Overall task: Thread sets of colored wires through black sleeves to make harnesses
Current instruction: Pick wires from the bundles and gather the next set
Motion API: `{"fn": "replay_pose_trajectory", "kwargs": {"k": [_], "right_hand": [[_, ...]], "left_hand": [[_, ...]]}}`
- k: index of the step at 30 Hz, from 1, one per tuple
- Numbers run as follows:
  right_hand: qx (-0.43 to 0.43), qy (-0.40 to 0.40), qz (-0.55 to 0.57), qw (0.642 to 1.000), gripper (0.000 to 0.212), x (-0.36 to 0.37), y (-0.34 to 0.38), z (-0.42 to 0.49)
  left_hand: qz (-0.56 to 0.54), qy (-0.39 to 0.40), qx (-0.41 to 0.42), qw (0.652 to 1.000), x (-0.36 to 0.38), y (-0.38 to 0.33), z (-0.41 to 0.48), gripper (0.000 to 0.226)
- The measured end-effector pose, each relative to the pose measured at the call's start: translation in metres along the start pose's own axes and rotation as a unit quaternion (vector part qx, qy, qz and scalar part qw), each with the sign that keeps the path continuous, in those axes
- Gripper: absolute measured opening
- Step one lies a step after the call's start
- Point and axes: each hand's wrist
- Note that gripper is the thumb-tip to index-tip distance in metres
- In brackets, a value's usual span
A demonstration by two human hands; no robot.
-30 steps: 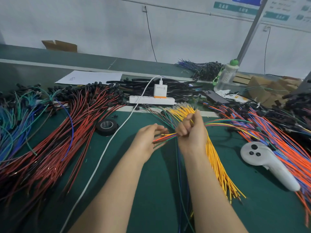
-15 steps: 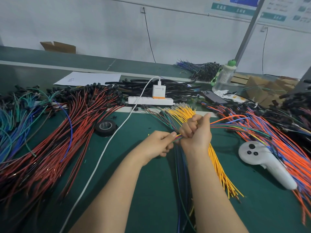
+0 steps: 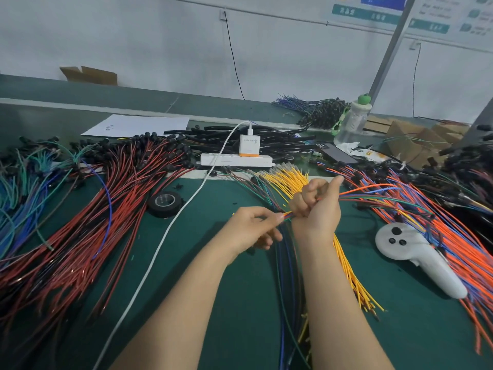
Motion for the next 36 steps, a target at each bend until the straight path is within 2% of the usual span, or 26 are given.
{"fn": "replay_pose_trajectory", "kwargs": {"k": [3, 10, 12, 15, 19, 23, 26, 30, 32, 36], "right_hand": [[-0.001, -0.011, 0.015, 1.0, 0.058, -0.002, 0.001, 0.001], [-0.008, -0.019, -0.001, 1.0, 0.057, -0.004, 0.0, 0.002], [-0.006, -0.013, 0.025, 1.0, 0.057, -0.003, 0.002, 0.001], [0.002, 0.004, 0.06, 0.998, 0.058, 0.001, 0.002, -0.001], [0.036, 0.026, 0.045, 0.998, 0.055, 0.011, -0.01, -0.008], [0.103, 0.055, 0.015, 0.993, 0.053, 0.018, -0.027, -0.017], [0.104, 0.049, 0.017, 0.993, 0.054, 0.019, -0.032, -0.018], [0.066, -0.002, 0.057, 0.996, 0.052, 0.008, -0.017, -0.008], [0.055, -0.019, 0.074, 0.996, 0.053, 0.003, -0.011, -0.005], [0.039, -0.025, 0.072, 0.996, 0.055, 0.002, -0.01, -0.002]], "left_hand": [[-0.035, 0.042, -0.012, 0.998, -0.002, 0.001, 0.0, 0.008], [0.018, 0.022, 0.015, 0.999, 0.0, 0.002, 0.003, 0.01], [-0.045, 0.015, 0.001, 0.999, -0.003, 0.002, 0.002, 0.014], [-0.179, 0.002, -0.037, 0.983, -0.005, 0.0, 0.003, 0.031], [-0.368, -0.083, -0.048, 0.925, 0.01, -0.002, 0.01, 0.039], [-0.401, -0.13, -0.039, 0.906, 0.016, -0.003, 0.013, 0.039], [-0.347, -0.129, -0.017, 0.929, 0.01, -0.001, 0.014, 0.039], [-0.075, -0.067, 0.029, 0.994, 0.001, 0.004, 0.009, 0.018], [0.006, -0.038, 0.056, 0.998, 0.001, 0.007, 0.007, 0.012], [0.05, -0.049, 0.098, 0.993, 0.004, 0.007, 0.008, 0.015]]}}
Point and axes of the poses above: each hand's wrist, its own z-axis towards the middle knuckle, its own x-axis out of the palm, y = z × x, and after that the axes turned 5 degrees about -z, right-handed
